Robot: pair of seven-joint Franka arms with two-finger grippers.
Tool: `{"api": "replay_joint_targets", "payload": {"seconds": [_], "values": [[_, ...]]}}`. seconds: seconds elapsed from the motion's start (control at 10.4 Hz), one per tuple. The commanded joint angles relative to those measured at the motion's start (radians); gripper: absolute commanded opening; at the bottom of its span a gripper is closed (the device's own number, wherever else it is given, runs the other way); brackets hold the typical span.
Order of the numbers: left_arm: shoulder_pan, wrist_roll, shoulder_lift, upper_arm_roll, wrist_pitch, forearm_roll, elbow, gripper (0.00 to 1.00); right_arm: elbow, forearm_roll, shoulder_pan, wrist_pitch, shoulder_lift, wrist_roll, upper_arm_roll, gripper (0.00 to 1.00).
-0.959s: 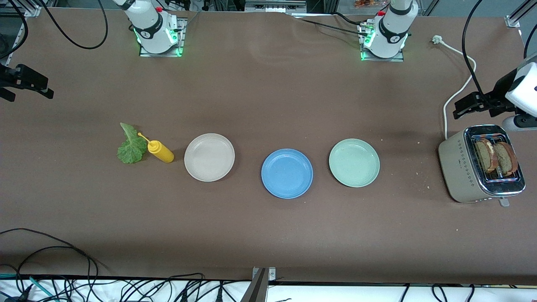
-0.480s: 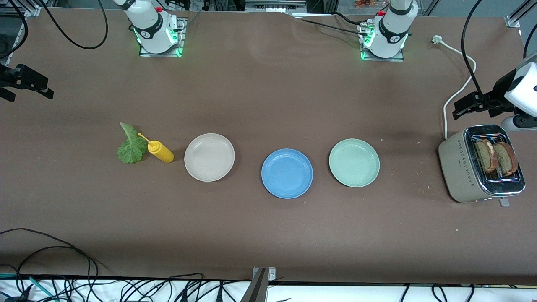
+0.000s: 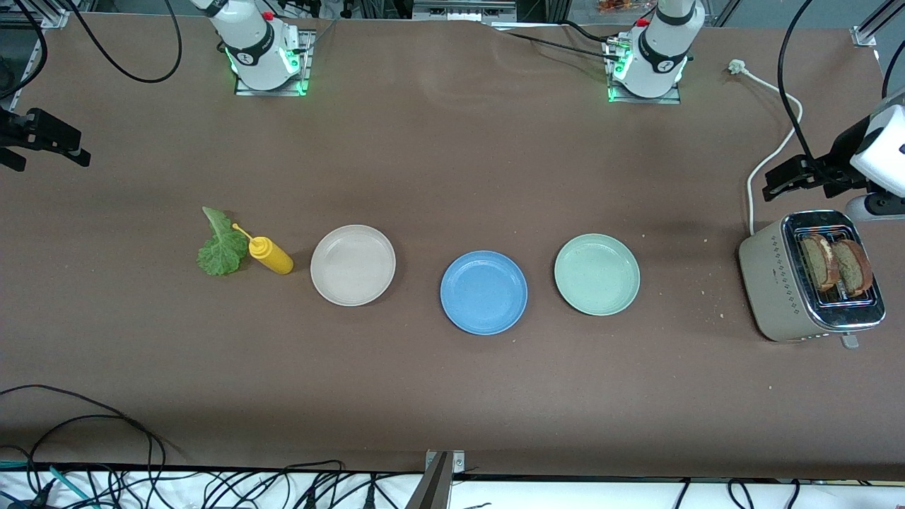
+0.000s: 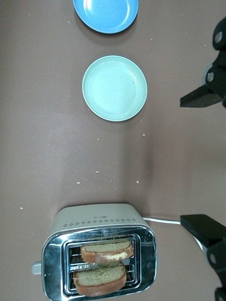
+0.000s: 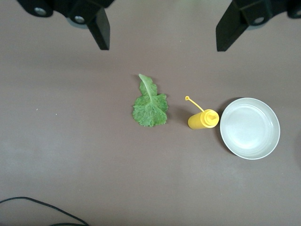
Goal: Make sandwich in blue plate with both arms
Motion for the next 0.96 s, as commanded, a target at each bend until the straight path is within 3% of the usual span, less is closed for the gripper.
{"api": "replay_joint_targets", "payload": {"seconds": [0.0, 0.86], "values": [[0.005, -0.006, -0.018, -0.009, 0.004, 0.03, -0.009, 1.0, 0.015, 0.002, -0.006, -0.017, -0.004, 0.004, 0.002, 1.0], [0.025, 0.008, 0.06, 0.004, 0.002, 0.047, 0.021, 1.0, 0.015, 0.002, -0.006, -0.017, -0.004, 0.004, 0.002, 1.0]]}}
